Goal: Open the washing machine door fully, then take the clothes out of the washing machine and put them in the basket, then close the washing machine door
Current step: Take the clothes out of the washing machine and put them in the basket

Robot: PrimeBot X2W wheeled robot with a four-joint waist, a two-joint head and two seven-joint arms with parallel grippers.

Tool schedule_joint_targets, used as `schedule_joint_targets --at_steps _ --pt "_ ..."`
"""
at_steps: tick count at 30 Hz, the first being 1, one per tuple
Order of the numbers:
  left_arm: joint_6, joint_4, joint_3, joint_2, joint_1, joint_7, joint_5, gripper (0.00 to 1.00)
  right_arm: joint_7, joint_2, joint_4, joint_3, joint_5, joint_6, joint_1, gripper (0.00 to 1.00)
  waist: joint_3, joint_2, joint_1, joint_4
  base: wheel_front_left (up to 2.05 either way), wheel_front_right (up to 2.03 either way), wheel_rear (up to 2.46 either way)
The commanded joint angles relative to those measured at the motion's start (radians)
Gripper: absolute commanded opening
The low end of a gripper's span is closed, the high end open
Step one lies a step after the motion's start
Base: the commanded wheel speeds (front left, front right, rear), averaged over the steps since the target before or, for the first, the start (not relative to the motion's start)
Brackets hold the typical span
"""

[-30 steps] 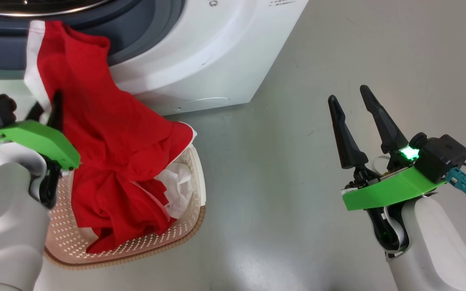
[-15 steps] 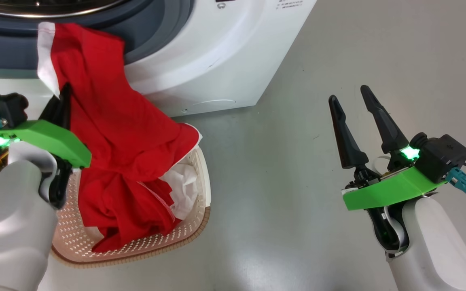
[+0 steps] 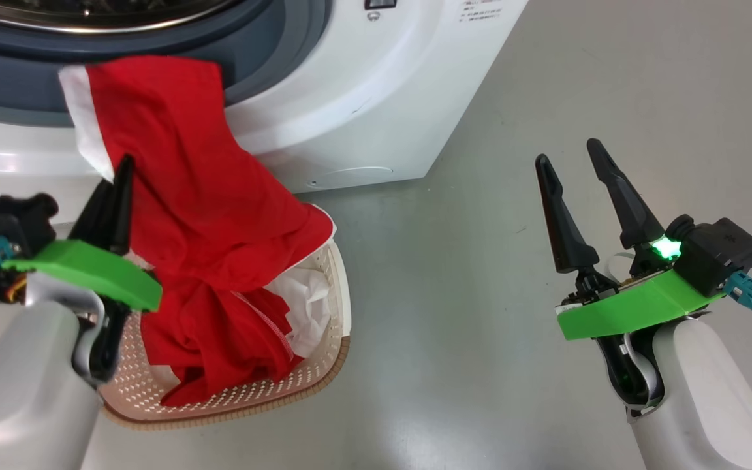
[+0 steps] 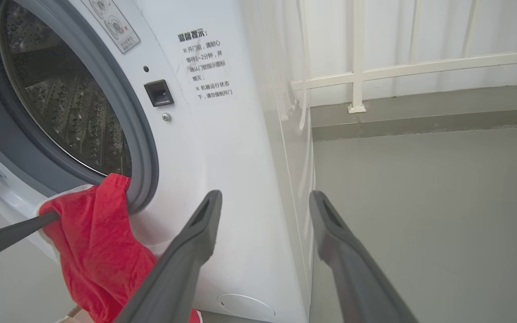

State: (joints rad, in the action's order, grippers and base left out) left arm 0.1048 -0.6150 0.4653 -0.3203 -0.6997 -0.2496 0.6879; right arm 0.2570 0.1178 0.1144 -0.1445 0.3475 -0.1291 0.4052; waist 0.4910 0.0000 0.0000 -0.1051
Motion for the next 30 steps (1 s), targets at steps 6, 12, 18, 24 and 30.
schedule_joint_targets --at_steps 6,12,18,24,30 --pt "-0.058 0.195 -0.08 -0.054 0.144 -0.012 -0.026 0.0 0.005 0.0 -0.023 -0.016 -0.001 -0.002 -0.03 1.0 -0.004 0.0 0.0 0.007 0.0 0.0 0.0" --pt "-0.109 0.339 -0.103 -0.067 0.269 -0.012 -0.035 0.0 0.005 0.004 -0.021 -0.019 0.003 -0.002 -0.03 1.0 -0.006 0.0 0.0 0.008 0.0 0.0 0.0" --pt "-0.147 0.448 -0.105 -0.072 0.371 -0.005 -0.032 0.0 0.005 0.004 -0.021 -0.016 0.003 -0.002 -0.035 1.0 -0.012 0.0 0.0 0.009 0.0 0.0 0.0" --pt "-0.158 0.481 -0.084 -0.075 0.438 0.029 -0.017 0.0 0.005 0.001 -0.016 -0.026 0.007 -0.002 -0.033 1.0 -0.014 0.0 0.0 0.007 0.0 0.0 0.0" --pt "-0.129 0.399 -0.066 -0.057 0.451 0.042 0.016 0.0 0.005 0.002 -0.01 -0.034 0.014 -0.002 -0.027 1.0 -0.012 0.0 0.0 0.0 0.0 0.0 0.0"
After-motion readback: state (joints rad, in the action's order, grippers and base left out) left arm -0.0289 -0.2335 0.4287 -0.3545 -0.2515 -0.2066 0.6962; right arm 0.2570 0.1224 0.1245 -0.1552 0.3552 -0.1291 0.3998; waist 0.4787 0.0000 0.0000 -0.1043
